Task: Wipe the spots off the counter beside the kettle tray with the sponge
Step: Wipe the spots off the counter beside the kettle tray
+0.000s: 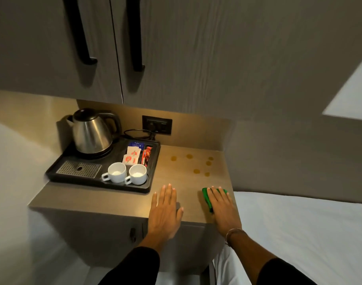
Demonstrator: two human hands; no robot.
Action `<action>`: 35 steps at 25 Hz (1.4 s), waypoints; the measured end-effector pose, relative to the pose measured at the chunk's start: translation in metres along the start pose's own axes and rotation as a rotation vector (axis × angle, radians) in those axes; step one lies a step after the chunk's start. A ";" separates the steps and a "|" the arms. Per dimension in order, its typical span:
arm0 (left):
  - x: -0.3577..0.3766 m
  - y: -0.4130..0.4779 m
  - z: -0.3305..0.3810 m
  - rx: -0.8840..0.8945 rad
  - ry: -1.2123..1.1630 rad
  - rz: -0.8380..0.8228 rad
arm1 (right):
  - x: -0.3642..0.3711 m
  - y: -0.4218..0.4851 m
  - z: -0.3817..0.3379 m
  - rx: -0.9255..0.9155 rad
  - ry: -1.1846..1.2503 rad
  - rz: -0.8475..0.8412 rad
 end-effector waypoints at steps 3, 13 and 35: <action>0.011 0.053 -0.004 0.007 -0.005 -0.054 | 0.013 0.037 0.016 0.030 0.015 -0.053; 0.051 0.083 -0.009 0.006 -0.050 -0.054 | 0.046 0.055 0.031 0.053 0.250 -0.073; 0.060 0.084 -0.014 -0.026 -0.190 0.131 | 0.047 0.165 0.057 0.005 0.392 0.083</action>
Point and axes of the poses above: each hand's wrist, its own y-axis towards the middle knuckle, its own x-axis out of the palm, z = x × y, the point moved 6 cm from there along y, towards the middle knuckle, and after that the axes turned 8 degrees about -x, right-handed, at the moved point
